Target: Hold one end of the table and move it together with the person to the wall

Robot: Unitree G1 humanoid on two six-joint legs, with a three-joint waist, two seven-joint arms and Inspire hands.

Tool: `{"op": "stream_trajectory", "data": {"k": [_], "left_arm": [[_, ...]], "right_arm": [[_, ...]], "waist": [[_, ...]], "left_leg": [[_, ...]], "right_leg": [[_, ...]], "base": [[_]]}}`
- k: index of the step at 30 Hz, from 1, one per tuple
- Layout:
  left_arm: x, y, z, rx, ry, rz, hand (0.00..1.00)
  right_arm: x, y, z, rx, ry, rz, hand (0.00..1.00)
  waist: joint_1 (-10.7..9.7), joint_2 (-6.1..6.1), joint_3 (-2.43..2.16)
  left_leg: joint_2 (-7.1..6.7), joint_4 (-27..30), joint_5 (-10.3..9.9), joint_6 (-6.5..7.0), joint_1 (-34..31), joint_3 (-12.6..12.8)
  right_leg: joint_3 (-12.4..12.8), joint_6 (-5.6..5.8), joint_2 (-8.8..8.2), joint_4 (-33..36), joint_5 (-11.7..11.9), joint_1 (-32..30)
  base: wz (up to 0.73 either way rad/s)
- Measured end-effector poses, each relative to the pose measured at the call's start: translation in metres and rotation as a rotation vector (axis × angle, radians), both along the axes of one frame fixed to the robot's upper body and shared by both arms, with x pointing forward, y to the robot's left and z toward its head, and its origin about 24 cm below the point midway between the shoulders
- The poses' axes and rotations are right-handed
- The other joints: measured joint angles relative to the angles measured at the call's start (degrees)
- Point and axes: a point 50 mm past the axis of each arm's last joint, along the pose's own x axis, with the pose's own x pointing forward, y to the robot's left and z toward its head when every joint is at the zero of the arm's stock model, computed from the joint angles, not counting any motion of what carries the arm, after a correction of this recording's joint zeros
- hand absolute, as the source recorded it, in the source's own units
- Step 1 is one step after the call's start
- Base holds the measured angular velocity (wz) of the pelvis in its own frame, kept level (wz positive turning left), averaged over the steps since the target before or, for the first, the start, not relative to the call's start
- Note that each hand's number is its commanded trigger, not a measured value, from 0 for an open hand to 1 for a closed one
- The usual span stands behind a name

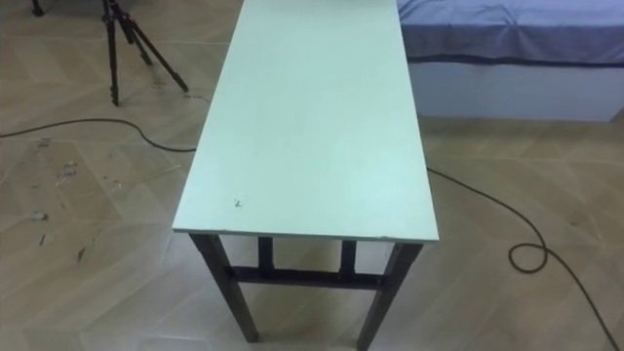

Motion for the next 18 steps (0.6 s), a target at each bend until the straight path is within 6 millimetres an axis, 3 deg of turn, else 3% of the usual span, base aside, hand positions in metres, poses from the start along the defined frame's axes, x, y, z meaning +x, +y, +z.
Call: {"op": "stream_trajectory", "data": {"k": [8, 13, 18], "left_arm": [[0.027, -0.007, 0.020, -0.242, -0.280, 0.116, 0.00], [0.046, -0.033, 0.038, -0.436, -0.444, 0.126, 0.00], [0.056, -0.064, 0.058, -0.622, -0.534, 0.026, 0.00]], "right_arm": [[0.025, 0.012, 0.027, 0.204, -0.309, -0.096, 0.00], [0.029, 0.032, 0.042, 0.335, -0.408, -0.081, 0.00], [0.046, 0.058, 0.058, 0.448, -0.496, 0.006, 0.00]], "waist": [[-0.1, 0.60, 0.03], [-0.3, 0.46, 0.22], [-0.9, 0.41, 0.34]], "left_leg": [[0.03, 0.1, 0.0, 0.00, -0.1, 0.0], [0.01, 0.1, 0.0, 0.01, -0.6, -0.1], [-0.01, 0.1, 0.0, 0.01, -0.5, -0.1]], "right_leg": [[-0.7, 0.01, -0.07, 0.1, 0.0, 0.1], [-0.6, 0.04, -0.12, 0.5, 0.0, -0.6], [-0.4, 0.06, -0.10, 1.0, -0.1, -0.9]], "base": [[0.02], [0.01], [-0.03]]}}
